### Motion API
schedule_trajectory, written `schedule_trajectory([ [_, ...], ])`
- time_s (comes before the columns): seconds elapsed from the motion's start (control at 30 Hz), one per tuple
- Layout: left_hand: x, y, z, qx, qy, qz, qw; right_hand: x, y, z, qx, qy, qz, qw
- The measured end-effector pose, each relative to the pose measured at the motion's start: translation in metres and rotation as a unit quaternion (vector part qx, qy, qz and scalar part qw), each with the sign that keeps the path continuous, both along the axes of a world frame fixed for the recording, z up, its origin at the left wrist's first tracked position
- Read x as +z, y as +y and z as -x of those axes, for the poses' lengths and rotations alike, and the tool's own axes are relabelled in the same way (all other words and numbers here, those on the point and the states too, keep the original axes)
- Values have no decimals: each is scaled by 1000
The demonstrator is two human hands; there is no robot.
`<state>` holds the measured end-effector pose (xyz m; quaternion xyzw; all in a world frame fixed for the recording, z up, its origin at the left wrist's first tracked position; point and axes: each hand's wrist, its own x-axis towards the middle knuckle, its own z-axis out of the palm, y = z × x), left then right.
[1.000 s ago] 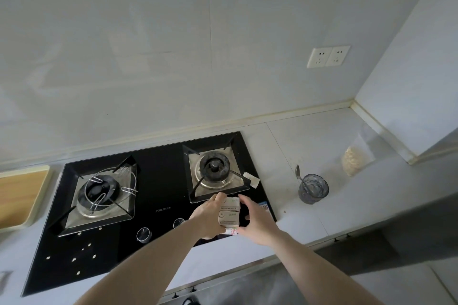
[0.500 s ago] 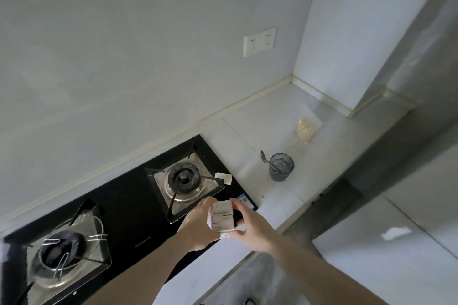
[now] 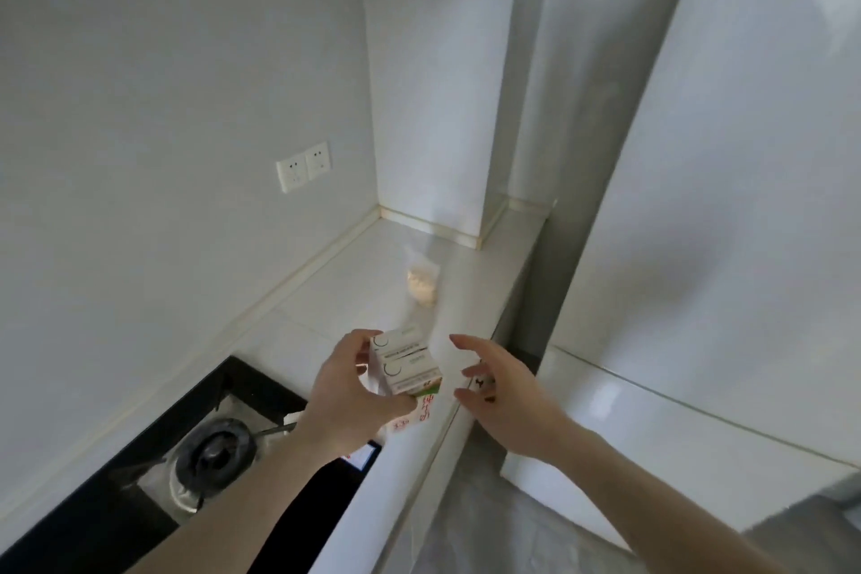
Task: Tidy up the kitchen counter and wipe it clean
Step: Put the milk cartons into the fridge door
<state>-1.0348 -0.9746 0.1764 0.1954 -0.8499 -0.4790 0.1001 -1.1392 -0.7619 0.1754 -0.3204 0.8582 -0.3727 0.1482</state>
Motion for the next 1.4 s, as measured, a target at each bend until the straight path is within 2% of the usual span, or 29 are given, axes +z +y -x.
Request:
schedule_trajectory([
  [0.23, 51, 33, 55, -50, 29, -11, 998, 47, 58, 58, -55, 127, -59, 989],
  [0.4, 72, 49, 103, -25, 49, 8, 998, 73, 85, 128, -45, 269, -178, 945],
  [0.53, 89, 67, 142, -17, 58, 3, 998, 95, 100, 185, -4, 356, -293, 887],
  [0.7, 102, 84, 178, -9, 77, 3, 997, 99, 98, 241, 45, 462, -444, 767],
  [0.77, 102, 92, 189, -7, 84, 4, 996, 97, 97, 255, 53, 483, -493, 721],
  [0.83, 101, 97, 196, 0, 92, 2, 996, 95, 97, 264, 50, 486, -531, 692],
  [0.97, 97, 105, 204, 7, 94, -3, 996, 80, 104, 275, 61, 462, -552, 691],
  [1.1, 99, 108, 206, 10, 92, -9, 996, 72, 103, 292, 71, 510, -499, 697],
  [1.27, 103, 107, 207, 15, 92, -4, 996, 80, 97, 305, 59, 519, -568, 636],
  [1.4, 100, 107, 201, 19, 84, -4, 996, 81, 82, 302, 50, 494, -604, 624],
])
